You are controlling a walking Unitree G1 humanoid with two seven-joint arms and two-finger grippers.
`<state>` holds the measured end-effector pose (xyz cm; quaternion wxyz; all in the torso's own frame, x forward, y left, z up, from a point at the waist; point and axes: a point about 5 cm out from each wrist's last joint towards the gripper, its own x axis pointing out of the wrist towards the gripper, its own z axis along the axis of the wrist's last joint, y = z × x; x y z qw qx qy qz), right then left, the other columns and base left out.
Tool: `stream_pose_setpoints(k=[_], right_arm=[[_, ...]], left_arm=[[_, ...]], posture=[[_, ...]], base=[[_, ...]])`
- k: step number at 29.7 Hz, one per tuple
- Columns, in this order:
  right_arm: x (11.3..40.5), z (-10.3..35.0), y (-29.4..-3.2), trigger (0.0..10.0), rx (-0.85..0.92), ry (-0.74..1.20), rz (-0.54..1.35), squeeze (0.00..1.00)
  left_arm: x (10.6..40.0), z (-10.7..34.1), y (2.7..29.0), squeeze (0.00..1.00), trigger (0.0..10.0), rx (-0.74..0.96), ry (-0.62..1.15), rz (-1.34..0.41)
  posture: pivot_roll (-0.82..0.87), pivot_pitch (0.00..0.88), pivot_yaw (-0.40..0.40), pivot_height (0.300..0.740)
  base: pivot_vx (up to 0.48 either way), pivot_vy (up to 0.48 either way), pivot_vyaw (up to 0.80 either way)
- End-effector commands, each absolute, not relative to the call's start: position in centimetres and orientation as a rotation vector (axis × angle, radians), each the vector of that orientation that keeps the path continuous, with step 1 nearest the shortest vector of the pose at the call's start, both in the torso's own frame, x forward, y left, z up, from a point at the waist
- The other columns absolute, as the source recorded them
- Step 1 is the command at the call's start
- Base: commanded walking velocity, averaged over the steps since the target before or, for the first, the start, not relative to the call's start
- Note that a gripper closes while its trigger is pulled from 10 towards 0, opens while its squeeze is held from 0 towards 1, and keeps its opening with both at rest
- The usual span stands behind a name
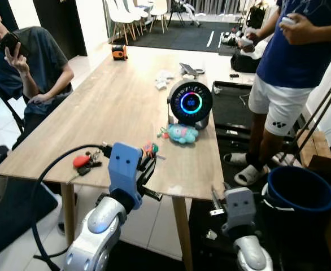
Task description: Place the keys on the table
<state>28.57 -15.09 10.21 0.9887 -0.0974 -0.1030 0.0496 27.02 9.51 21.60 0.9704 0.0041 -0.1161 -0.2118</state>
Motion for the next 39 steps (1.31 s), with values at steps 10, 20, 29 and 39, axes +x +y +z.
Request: stream_pose_setpoints(k=[10,20,29,39], right_arm=[[28.3,9.8,-14.4,10.0,-0.190,-0.188,0.122,0.00],[28.2,9.7,-14.4,10.0,-0.193,-0.183,0.120,0.00],[28.2,9.6,-14.4,10.0,-0.198,-0.178,0.122,0.00],[28.1,9.2,-14.2,10.0,-0.199,-0.167,0.127,0.00]], left_arm=[[27.2,23.5,9.2,0.00,10.0,-0.065,-0.271,-0.420],[27.0,24.1,8.6,0.00,10.0,-0.081,-0.281,-0.441],[26.9,24.3,8.2,0.00,10.0,-0.093,-0.276,-0.452],[26.6,23.5,7.9,0.00,10.0,-0.020,-0.230,-0.453]], posture=[[0.14,0.149,0.040,0.740],[0.14,0.146,0.042,0.740],[0.14,0.146,0.039,0.740],[0.14,0.155,0.045,0.740]], base=[[0.312,0.000,0.00],[0.312,0.000,0.00],[0.298,0.000,0.00],[0.051,0.000,0.00]])
